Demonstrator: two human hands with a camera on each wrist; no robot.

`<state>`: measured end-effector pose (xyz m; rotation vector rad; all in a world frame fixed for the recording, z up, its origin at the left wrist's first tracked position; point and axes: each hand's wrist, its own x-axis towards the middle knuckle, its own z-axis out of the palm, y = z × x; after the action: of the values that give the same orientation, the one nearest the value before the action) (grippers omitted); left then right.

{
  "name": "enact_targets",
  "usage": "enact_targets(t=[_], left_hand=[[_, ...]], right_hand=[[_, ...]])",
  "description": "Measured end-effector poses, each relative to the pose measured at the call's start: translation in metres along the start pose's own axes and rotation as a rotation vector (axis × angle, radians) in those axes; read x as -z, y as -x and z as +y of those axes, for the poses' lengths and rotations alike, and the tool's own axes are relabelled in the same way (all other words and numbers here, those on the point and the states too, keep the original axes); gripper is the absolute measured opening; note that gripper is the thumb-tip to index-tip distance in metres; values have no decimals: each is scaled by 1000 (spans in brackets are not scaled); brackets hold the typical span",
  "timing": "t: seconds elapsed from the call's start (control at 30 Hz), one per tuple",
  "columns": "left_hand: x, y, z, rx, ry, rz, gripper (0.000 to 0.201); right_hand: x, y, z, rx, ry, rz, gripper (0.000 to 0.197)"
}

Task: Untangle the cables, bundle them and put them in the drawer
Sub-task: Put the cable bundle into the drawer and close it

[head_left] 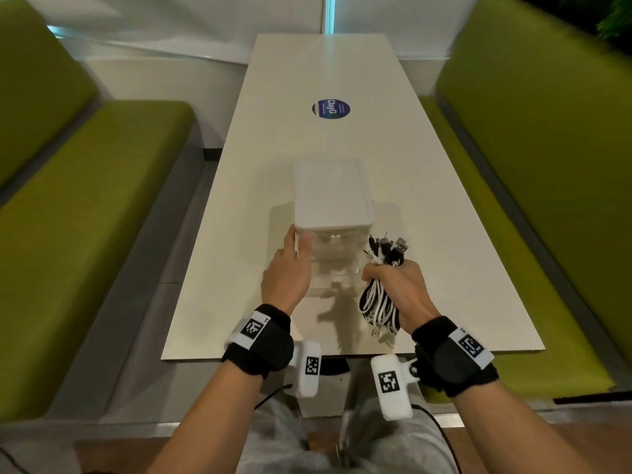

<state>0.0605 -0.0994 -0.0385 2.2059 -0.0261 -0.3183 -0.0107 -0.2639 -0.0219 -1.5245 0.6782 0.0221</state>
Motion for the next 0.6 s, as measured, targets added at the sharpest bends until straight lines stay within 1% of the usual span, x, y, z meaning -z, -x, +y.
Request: enact_targets(t=[0.1, 0.2, 0.23, 0.3, 0.33, 0.4, 0.43, 0.47, 0.5, 0.53, 0.6], left_hand=[[2, 5, -6, -10, -78, -36, 66], [7, 8, -6, -36, -131, -72, 65], [9, 8, -7, -47, -161, -83, 68], [10, 6, -11, -68, -214, -98, 76], [9, 5, -13, -76, -228, -102, 79], [6, 3, -15, -84, -242, -112, 81], [5, 2, -16, -89, -249, -118, 83], [5, 1, -17, -95, -259, -122, 84], [5, 0, -18, -102, -270, -128, 86], [6, 0, -19, -108, -277, -137, 87], [6, -1, -21, -115, -257, -154, 90]], right_hand=[[3, 4, 3, 3, 43, -1, 17], [6, 6, 2, 64, 47, 71, 15], [6, 6, 0, 97, 55, 99, 15], [5, 5, -6, 188, 115, 115, 25], [3, 5, -11, 248, 162, 79, 30], [-4, 4, -23, 382, 344, -58, 32], [-9, 2, -29, 451, 492, -123, 30], [-15, 1, -34, 506, 653, -154, 27], [-21, -1, -39, 539, 784, -148, 24], [-27, -3, -42, 550, 846, -130, 21], [-33, -8, -46, 533, 844, -102, 21]])
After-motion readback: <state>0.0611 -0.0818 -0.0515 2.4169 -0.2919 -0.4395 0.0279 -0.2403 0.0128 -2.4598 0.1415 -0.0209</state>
